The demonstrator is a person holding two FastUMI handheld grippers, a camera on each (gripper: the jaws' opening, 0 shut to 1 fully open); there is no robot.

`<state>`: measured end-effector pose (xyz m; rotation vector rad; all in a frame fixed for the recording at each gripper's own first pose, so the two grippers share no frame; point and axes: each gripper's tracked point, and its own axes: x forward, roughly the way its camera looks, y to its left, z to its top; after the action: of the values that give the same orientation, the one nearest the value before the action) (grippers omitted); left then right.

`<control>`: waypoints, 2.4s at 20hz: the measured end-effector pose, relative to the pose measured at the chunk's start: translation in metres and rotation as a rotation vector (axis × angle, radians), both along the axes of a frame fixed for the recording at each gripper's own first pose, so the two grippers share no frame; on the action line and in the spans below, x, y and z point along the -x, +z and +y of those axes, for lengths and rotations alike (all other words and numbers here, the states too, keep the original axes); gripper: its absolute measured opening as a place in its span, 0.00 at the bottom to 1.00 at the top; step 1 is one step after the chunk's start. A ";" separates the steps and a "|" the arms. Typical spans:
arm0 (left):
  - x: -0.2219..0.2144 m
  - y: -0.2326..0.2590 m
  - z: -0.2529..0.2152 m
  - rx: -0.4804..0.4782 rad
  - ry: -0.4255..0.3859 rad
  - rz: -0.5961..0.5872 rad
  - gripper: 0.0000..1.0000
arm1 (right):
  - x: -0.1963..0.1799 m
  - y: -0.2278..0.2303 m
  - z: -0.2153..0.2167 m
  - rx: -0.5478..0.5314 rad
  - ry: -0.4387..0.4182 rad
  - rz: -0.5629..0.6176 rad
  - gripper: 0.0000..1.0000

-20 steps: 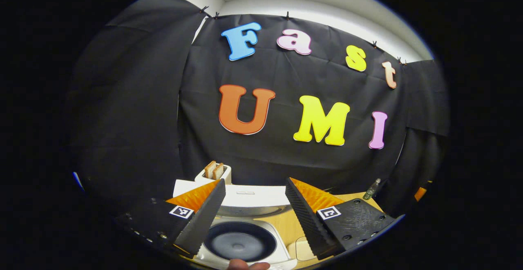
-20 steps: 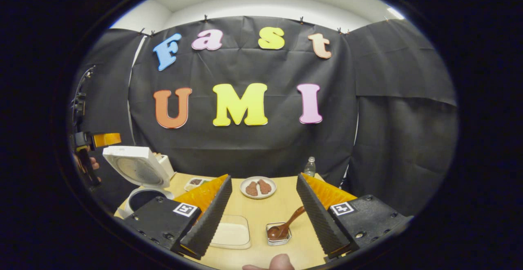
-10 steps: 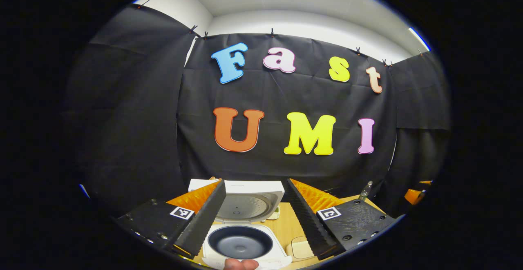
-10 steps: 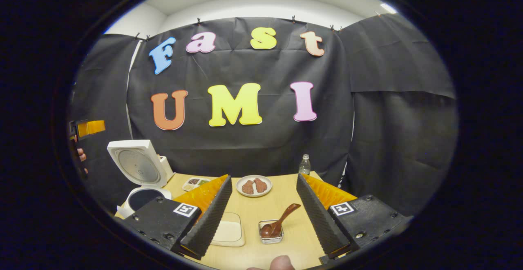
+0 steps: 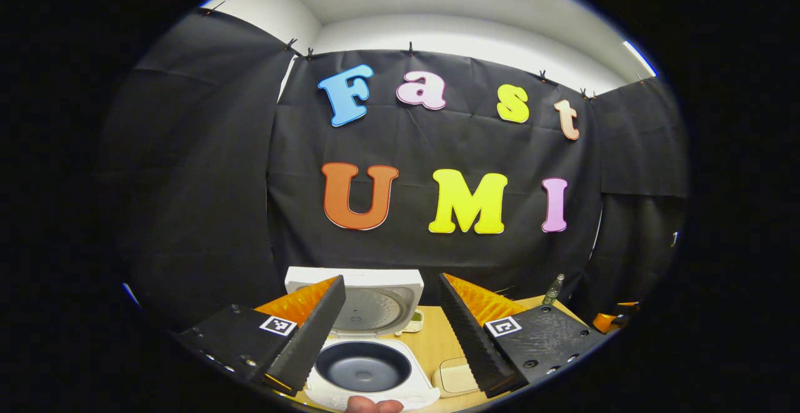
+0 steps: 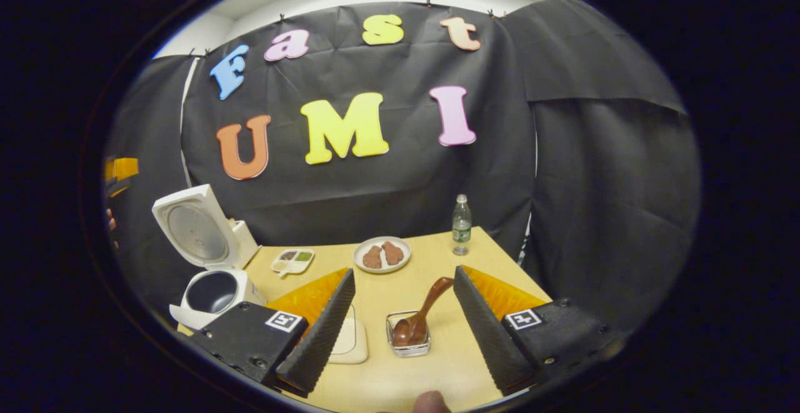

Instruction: Close the left gripper, press the button to open the rice cooker; take a wooden spoon from the chopstick holder with the right hand, scoop a spoonful of rice and pour it into the rice cooker, then put the wooden spoon back into the chopstick holder.

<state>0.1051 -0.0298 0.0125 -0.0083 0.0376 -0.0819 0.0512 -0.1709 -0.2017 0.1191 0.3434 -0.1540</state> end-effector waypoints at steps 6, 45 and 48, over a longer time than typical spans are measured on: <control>-0.013 0.008 -0.005 0.022 0.045 -0.029 0.94 | -0.038 -0.077 -0.026 -0.023 0.016 0.109 1.00; 0.043 -0.029 0.061 -0.106 0.106 -0.006 0.95 | -0.080 -0.034 0.062 0.008 0.096 0.177 0.09; 0.055 -0.029 0.079 -0.086 0.114 -0.012 0.95 | -0.080 -0.019 0.097 0.057 0.137 0.133 0.09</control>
<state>0.0503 0.0496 -0.0164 0.0760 0.0284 0.0336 0.1308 -0.0741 -0.2205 0.0290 0.4777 -0.0363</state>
